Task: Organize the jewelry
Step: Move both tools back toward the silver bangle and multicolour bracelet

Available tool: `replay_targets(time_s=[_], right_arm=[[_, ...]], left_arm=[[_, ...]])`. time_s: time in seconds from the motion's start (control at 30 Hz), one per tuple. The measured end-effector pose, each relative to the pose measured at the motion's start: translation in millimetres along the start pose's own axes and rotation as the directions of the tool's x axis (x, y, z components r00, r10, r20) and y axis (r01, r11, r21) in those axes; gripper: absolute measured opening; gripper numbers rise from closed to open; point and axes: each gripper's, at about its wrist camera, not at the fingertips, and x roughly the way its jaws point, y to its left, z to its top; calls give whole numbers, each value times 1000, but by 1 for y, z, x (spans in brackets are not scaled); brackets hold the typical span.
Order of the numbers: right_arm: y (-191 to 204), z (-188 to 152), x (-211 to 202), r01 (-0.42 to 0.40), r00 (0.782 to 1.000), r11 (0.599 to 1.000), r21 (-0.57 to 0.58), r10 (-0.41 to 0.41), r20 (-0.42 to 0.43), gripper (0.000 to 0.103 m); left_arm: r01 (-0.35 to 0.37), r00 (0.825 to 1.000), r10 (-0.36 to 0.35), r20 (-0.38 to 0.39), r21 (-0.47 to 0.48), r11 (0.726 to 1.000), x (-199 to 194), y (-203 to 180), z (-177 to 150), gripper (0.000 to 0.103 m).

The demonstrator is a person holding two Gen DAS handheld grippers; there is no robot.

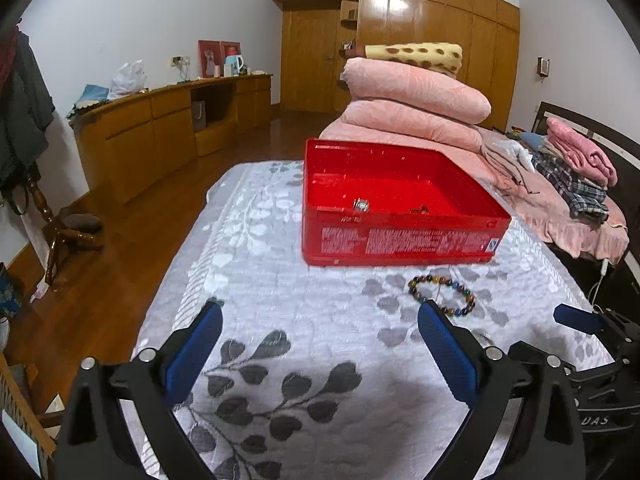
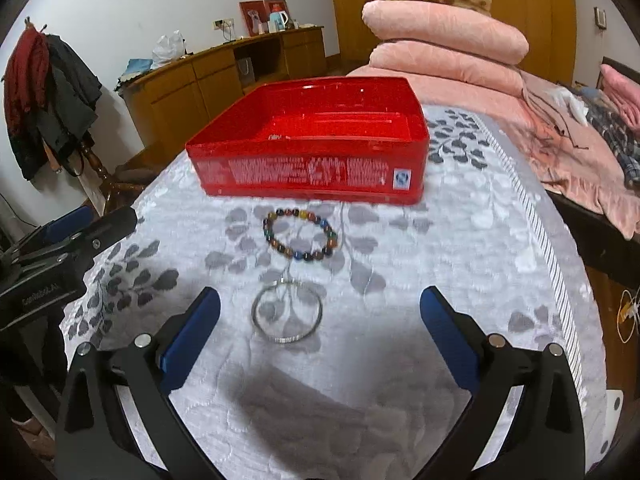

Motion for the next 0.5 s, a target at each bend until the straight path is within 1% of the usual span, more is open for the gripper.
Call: replay_targets(time_s=[0.23,0.4,0.5], right_arm=[[7,-13,3,-29,999,1000,-6,29,-28,97],[14,-18,11,-52,998,998,-19,51,-45,97],[17,-19,15,-43,998,999,-30,42,-49,97]], left_arm=[[-9,999,9,-38,0,1000,1,5,-18,96],[-17,998,17,-52,-5,1000,3,9,-24,96],[-24,998,23,-53,-7,1000,3,12,-26,96]])
